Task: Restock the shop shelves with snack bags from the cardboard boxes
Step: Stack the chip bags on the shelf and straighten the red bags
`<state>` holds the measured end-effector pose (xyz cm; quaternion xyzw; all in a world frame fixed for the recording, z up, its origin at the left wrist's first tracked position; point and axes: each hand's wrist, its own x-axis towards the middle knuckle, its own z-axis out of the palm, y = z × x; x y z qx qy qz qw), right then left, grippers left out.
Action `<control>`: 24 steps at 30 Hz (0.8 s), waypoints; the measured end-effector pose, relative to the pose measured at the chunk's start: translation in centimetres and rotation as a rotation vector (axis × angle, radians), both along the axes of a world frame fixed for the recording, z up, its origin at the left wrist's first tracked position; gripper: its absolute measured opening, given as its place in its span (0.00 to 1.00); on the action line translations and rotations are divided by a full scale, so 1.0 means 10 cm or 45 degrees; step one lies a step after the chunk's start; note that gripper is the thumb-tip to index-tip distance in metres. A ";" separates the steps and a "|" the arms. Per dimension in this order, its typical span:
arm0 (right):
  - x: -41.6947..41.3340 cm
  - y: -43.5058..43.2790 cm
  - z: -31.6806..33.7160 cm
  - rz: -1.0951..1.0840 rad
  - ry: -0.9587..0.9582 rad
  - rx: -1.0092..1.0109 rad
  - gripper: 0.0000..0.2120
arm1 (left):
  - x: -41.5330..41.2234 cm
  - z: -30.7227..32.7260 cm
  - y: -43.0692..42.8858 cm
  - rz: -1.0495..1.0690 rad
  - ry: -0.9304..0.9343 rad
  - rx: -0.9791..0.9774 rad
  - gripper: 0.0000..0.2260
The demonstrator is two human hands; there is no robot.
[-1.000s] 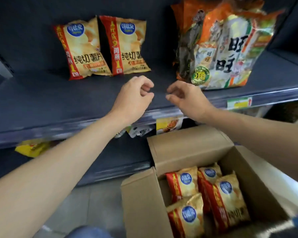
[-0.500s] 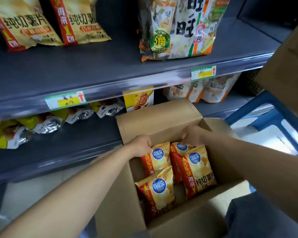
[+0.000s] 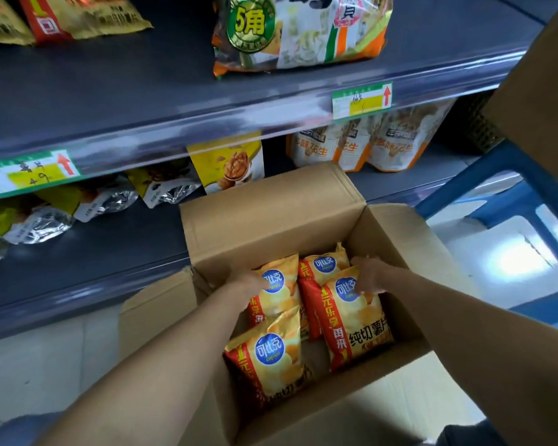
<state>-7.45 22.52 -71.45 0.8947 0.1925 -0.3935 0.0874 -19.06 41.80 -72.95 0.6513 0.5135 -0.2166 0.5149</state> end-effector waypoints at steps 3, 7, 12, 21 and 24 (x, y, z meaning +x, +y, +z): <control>0.04 -0.04 -0.21 -0.014 0.010 0.027 0.34 | 0.04 -0.05 -0.01 0.254 0.035 -0.135 0.25; 0.10 -0.13 -0.38 0.054 0.014 0.045 0.36 | 0.05 -0.13 0.02 0.379 0.048 -0.215 0.30; 0.15 -0.12 -0.37 0.145 -0.055 0.077 0.21 | 0.10 -0.19 -0.01 0.466 0.036 -0.238 0.37; 0.18 -0.08 -0.06 0.415 -0.145 -0.069 0.14 | 0.10 0.02 -0.05 0.418 -0.162 -0.026 0.16; 0.15 0.02 0.35 0.486 -0.167 -0.080 0.14 | 0.12 0.25 -0.01 0.376 -0.232 0.074 0.16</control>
